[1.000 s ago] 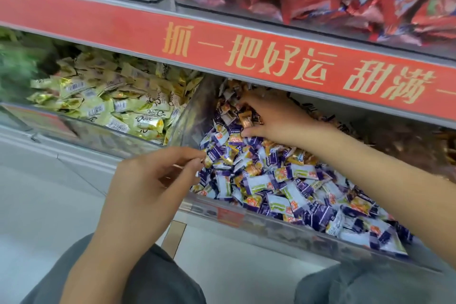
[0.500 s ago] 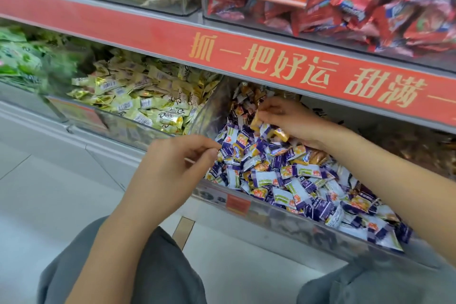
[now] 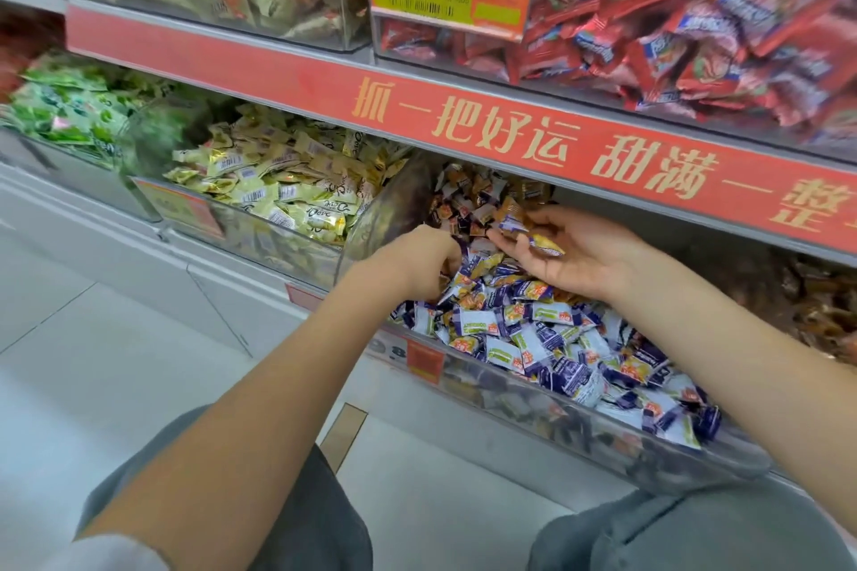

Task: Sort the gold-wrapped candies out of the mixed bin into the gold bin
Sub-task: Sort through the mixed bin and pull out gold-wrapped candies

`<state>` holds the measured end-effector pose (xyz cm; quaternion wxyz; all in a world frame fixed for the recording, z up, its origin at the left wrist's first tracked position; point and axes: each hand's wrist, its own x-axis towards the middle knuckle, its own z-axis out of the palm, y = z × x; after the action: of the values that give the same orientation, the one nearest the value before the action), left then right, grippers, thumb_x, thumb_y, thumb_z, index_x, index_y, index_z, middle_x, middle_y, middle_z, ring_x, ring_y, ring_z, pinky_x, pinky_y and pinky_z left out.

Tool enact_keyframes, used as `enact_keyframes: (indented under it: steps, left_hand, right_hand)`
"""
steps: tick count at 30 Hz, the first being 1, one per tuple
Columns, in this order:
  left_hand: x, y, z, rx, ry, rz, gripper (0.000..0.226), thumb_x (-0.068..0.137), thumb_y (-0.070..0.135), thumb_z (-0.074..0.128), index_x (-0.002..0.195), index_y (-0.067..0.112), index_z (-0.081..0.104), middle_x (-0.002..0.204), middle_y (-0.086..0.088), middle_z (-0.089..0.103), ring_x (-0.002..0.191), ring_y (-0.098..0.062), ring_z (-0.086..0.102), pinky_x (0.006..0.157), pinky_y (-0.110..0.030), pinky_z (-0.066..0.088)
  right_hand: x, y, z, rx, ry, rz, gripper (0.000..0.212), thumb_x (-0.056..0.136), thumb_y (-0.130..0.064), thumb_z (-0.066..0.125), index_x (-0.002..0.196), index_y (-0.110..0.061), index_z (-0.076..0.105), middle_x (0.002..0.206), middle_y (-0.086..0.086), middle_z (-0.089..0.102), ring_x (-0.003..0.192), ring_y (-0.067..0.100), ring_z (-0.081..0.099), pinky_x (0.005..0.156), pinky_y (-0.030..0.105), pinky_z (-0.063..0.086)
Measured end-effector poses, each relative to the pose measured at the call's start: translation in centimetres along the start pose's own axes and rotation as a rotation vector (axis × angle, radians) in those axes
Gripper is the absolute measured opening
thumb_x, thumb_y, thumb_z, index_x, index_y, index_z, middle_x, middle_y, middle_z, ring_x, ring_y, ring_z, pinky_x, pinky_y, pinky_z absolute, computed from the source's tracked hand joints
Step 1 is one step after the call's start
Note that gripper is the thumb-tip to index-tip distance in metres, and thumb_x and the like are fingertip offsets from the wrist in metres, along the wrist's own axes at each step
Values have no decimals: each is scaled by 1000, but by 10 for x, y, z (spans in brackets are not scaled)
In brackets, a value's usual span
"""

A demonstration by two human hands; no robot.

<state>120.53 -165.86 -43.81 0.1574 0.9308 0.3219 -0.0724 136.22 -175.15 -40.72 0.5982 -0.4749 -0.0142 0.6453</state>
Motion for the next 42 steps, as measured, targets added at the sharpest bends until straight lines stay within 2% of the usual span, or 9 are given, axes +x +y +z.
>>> enact_keyframes:
  steps: [5,10,15,18,23,27,30,35,42]
  left_hand:
    - [-10,-5,0,-93,35,8,16,80,-2,62,94,1,69,98,-9,67,88,-19,59,77,-29,49]
    - [-12,-6,-7,-72,21,6,7,88,5,61,93,5,66,96,-10,67,80,-20,59,76,-31,49]
    - [-24,-8,-20,-345,223,-14,14,96,9,49,95,8,63,79,-4,67,65,-8,64,62,-29,56]
    - [-21,-4,-19,-479,293,-20,29,98,7,35,96,14,63,85,-12,68,68,-21,67,58,-34,54]
    - [-1,12,-6,-489,100,7,29,100,12,36,88,4,61,52,-4,40,36,-9,28,37,-18,26]
    - [8,15,2,-392,3,0,34,87,45,62,94,12,57,64,-2,50,56,-15,45,50,-20,35]
    - [15,14,9,-437,78,-4,35,83,41,69,94,9,62,80,-6,61,67,-18,55,59,-26,43]
    - [12,15,8,-524,182,9,19,79,20,77,91,9,66,84,0,62,74,-8,55,56,-14,40]
    - [17,19,8,-447,104,79,45,78,32,76,119,17,64,132,-3,57,123,-18,50,98,-27,39]
  right_hand:
    - [-7,5,-4,-101,-29,19,15,92,-5,55,106,0,58,124,28,57,99,40,66,70,32,60]
    - [-15,10,-4,-238,78,-133,30,84,-1,63,113,2,59,127,21,54,87,29,71,54,20,57]
    - [-19,8,-5,-465,139,-239,11,94,-9,55,99,-11,65,90,8,58,54,7,57,37,11,39]
    - [-17,6,-8,-426,138,-226,25,99,-8,37,93,-8,61,81,6,47,50,7,37,30,12,25]
    - [-23,7,-13,-341,109,-225,21,95,-15,37,80,-9,51,59,-1,39,44,7,25,29,13,14]
    - [-26,12,-17,-373,69,-217,28,95,-25,42,71,-11,48,59,-1,38,45,8,24,30,12,13]
    - [-27,15,-20,-387,56,-210,29,94,-24,44,67,-14,44,60,-2,38,45,8,24,30,13,13]
    - [-27,21,-22,-420,109,-227,31,93,-23,52,66,-18,38,61,-4,37,43,7,27,29,14,14]
    - [-33,24,-22,-417,156,-258,33,93,-24,55,66,-17,38,58,-4,37,41,7,26,28,15,15]
